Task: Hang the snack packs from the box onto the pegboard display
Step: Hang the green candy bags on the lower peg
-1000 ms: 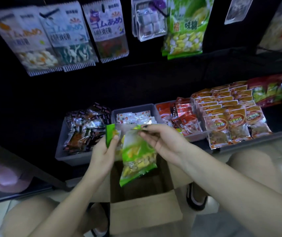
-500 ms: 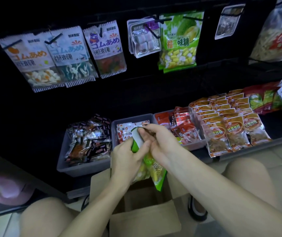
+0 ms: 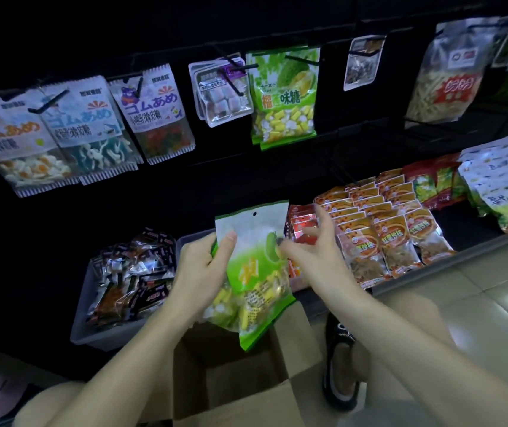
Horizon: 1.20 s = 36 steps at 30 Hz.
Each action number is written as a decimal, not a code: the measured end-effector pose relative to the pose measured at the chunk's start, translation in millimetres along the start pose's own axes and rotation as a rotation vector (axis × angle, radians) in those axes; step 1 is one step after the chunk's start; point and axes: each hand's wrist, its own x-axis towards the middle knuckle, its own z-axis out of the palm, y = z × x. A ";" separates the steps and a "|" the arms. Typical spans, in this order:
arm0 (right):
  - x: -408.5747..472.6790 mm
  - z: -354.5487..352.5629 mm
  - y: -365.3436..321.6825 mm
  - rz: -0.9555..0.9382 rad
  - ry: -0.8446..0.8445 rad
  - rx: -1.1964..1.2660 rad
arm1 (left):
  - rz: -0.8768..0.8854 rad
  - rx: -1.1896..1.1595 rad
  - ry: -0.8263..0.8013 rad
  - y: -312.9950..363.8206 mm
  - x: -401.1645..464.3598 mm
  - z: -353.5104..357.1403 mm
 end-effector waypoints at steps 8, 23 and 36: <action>-30.3 19.7 19.2 -0.201 -0.336 -0.425 | 0.016 -0.136 0.027 34.7 13.1 28.3; -16.6 2.5 44.3 -0.159 -0.233 0.157 | -0.017 -0.287 -0.079 63.3 30.1 47.8; -10.5 8.1 22.0 -0.049 -0.102 0.236 | -0.066 -0.289 -0.106 57.7 36.5 57.8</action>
